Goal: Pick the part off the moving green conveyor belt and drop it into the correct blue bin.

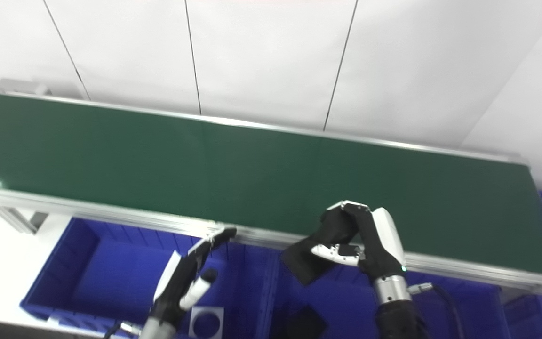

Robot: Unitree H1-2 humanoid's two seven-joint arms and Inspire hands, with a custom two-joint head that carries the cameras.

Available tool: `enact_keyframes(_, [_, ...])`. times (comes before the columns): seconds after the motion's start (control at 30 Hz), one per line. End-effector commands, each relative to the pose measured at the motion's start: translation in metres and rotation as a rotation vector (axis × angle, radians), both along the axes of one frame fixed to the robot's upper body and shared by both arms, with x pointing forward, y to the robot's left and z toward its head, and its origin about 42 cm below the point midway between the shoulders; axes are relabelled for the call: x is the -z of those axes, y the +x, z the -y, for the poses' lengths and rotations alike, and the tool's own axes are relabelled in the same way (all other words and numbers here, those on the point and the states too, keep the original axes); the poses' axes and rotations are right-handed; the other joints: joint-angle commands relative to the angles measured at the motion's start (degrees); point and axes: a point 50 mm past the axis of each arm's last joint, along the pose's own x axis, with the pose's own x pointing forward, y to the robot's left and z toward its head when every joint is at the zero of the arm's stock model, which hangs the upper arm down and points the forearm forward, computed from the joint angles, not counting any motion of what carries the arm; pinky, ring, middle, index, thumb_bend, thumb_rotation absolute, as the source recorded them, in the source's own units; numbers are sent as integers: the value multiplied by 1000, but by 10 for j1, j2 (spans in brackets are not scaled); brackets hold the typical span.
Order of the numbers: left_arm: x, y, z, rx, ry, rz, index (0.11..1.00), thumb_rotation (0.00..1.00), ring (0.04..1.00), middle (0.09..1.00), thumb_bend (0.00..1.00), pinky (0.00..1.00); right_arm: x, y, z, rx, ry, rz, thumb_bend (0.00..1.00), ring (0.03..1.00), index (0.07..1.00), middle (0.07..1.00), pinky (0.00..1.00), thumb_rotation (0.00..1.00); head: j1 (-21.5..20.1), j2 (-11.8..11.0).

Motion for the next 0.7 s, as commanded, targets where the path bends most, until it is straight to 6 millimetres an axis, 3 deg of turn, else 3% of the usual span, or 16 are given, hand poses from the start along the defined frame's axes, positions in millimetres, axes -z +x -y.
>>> enact_keyframes(0.0, [-14,9,3,-3,-20,64,826,1000,852,839,724,877,-8,4,3,-19,9,19,490,453,501,551,332,0,1,2])
enact_keyframes(0.23, [-19,13,0,-14,-35,54,827,1000,845,840,763,841,12,1,13,-40,-181,-137,491,435,511,526,322,0,-5,24])
enact_keyframes(0.33, [-22,14,-3,-17,-32,60,827,1000,849,842,764,833,17,2,14,-45,-292,-193,505,370,520,458,230,0,-13,31])
enact_keyframes(0.5, [-27,15,-7,-24,-41,56,822,1000,859,846,763,839,22,6,9,-73,-423,-246,513,420,497,512,345,0,-29,41])
enact_keyframes(0.57, [-29,15,-9,-19,-27,64,825,1000,861,848,747,840,24,6,6,-89,-461,-265,511,384,525,473,299,0,-35,44])
enact_keyframes(0.67, [-31,16,-11,-11,-21,83,825,1000,859,845,718,852,26,6,2,-134,-524,-285,508,378,544,466,309,0,-47,46])
